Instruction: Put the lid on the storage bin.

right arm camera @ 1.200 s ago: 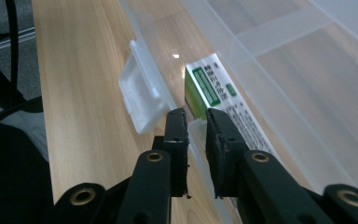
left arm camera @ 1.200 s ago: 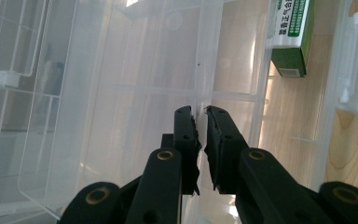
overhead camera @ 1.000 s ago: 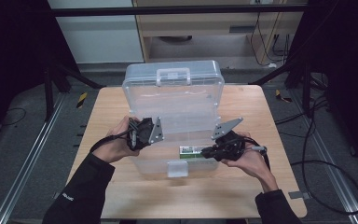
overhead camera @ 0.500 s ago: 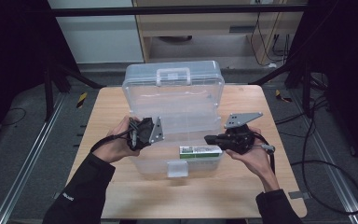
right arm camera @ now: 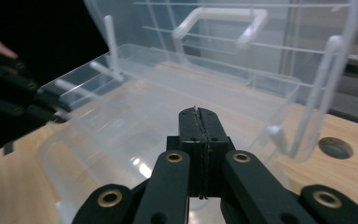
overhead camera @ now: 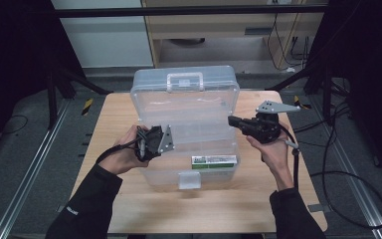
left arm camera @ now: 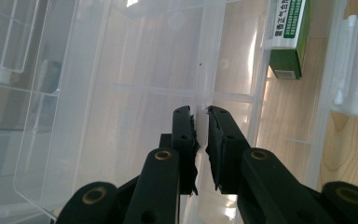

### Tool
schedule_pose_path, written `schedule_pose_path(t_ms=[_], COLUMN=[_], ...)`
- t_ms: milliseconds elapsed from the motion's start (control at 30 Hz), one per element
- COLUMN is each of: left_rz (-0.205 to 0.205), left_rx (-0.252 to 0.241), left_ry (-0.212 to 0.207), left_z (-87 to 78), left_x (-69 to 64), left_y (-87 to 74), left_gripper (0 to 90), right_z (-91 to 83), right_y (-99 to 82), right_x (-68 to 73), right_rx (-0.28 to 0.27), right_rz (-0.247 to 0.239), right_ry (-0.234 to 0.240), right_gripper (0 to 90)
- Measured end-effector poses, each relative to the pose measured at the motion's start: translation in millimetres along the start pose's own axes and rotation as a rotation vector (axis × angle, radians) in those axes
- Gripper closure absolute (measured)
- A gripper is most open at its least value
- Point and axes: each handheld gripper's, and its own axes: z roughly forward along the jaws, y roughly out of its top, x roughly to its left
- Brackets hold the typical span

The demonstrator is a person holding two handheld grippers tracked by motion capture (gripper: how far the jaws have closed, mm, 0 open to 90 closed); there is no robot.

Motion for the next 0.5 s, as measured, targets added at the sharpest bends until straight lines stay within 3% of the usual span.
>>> schedule_pose_path(t_ms=[500], left_rz=[-0.005], left_rx=[-0.004], left_ry=[-0.005], left_z=[-0.4], left_x=[-2.6], left_y=[-1.6], left_gripper=[80.4], right_z=[15.5], right_y=[14.6], right_x=[-19.8], right_rx=[-0.023], right_rz=[0.061], right_ry=[-0.074], right_gripper=[90.0])
